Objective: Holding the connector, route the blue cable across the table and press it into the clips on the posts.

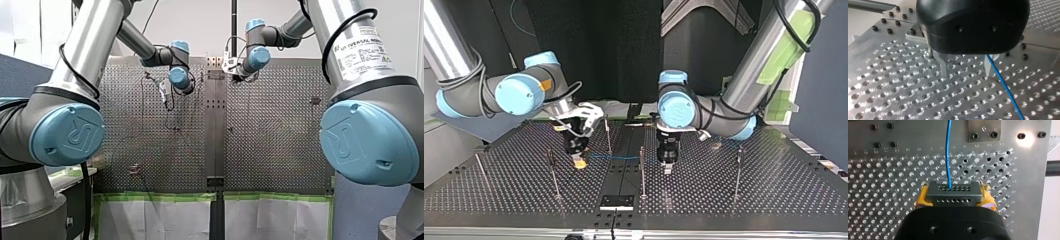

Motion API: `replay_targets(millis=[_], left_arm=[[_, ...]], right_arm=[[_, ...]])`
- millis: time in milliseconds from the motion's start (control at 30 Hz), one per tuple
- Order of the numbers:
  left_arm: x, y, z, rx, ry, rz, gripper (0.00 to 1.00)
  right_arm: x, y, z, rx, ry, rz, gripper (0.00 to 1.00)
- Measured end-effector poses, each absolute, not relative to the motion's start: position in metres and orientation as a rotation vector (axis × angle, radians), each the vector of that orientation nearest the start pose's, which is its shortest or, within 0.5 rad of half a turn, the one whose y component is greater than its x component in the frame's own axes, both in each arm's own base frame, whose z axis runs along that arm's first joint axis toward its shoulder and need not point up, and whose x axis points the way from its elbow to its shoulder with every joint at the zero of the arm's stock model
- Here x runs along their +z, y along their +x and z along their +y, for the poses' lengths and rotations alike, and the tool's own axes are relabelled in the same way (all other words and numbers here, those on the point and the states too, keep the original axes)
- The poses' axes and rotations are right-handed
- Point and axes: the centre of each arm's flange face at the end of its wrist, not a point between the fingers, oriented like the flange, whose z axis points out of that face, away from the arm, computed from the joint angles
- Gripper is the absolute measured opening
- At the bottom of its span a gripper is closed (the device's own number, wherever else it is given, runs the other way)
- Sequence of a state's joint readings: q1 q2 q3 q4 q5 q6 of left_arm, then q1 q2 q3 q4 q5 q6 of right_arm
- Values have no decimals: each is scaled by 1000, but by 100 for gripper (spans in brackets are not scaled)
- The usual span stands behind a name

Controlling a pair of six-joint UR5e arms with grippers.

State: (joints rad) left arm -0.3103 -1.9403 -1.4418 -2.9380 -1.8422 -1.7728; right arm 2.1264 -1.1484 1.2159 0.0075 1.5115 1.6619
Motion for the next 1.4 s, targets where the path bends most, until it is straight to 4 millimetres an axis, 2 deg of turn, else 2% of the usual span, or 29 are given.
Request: replay_targets(millis=[133,200,400,767,1033,1167,1400], left_arm=[[362,551,-293,-164,-115,1628,83],[364,544,-293,-167,-110,1631,100],[372,525,-290,-179,-103,1628,100],[375,493,-288,-193,-114,1640,100],[381,458,-298,-268,-72,1651,100],[395,440,-308,-310,-19,1643,100],[433,414,-327,-366,6,1543,100]], right_arm=[[417,462,-488,1646,1690,-990,0],[416,461,-489,1644,1688,-991,0],[416,460,-490,1641,1686,-993,0],[416,459,-491,1640,1684,-994,0],[417,457,-492,1635,1681,-996,0],[417,456,-493,1631,1676,-998,0],[418,450,-497,1621,1661,-1007,0]])
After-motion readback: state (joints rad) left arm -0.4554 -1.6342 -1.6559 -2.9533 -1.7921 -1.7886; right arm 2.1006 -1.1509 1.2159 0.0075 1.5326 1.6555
